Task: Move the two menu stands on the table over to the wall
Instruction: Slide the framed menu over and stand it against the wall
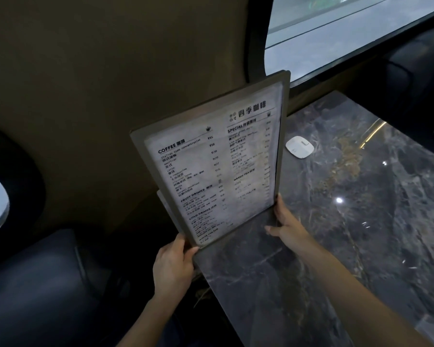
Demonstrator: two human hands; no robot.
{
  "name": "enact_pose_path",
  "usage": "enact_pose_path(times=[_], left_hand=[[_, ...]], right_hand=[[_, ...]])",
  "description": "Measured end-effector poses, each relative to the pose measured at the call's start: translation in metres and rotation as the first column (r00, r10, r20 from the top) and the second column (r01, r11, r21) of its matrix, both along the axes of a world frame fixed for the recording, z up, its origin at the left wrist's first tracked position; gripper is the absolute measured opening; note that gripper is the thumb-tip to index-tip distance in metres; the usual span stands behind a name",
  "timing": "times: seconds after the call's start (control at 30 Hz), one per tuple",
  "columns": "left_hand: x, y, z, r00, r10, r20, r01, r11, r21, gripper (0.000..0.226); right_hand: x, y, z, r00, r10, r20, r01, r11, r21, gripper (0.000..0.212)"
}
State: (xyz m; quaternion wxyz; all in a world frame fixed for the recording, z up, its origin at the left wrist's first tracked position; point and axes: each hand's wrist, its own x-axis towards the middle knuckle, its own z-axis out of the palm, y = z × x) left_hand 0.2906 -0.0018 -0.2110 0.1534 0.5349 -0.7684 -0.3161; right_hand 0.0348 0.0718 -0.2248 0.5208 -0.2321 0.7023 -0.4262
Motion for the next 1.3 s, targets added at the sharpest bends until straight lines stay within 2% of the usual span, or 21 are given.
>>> enact_pose_path(times=[0.17,0.33,0.43,0.73,0.97,1.1,1.3], left_hand=[[-0.001,-0.015,-0.002,0.999,0.037,0.014,-0.037,0.999,-0.007,0.021],[0.002,-0.04,-0.003,0.995,0.097,-0.004,-0.097,0.995,-0.026,0.012],[0.005,-0.059,-0.005,0.99,0.134,0.039,-0.133,0.991,-0.026,0.011],[0.008,-0.091,-0.012,0.983,0.172,0.061,-0.171,0.985,-0.014,0.012],[0.0,-0.082,-0.013,0.983,0.179,0.033,-0.179,0.984,-0.025,0.009],[0.0,-0.082,-0.013,0.982,0.189,0.017,-0.189,0.982,0.008,0.008],[-0.005,-0.077,-0.007,0.955,0.295,-0.013,-0.293,0.952,0.089,0.011]], right_hand=[[-0.002,-0.02,-0.001,0.999,0.048,0.001,-0.048,0.999,-0.003,0.088],[0.001,-0.047,-0.001,0.998,0.058,0.031,-0.057,0.998,-0.039,0.087],[0.006,-0.068,-0.001,0.999,0.042,0.033,-0.04,0.997,-0.059,0.089],[0.007,-0.106,-0.006,0.997,0.072,-0.002,-0.073,0.997,-0.023,0.094],[0.003,-0.103,-0.002,0.995,0.036,-0.095,-0.039,0.998,-0.039,0.085],[0.005,-0.103,-0.001,0.992,0.055,-0.11,-0.056,0.998,-0.005,0.089],[0.01,-0.099,0.008,0.967,0.085,-0.24,-0.084,0.996,0.018,0.078]])
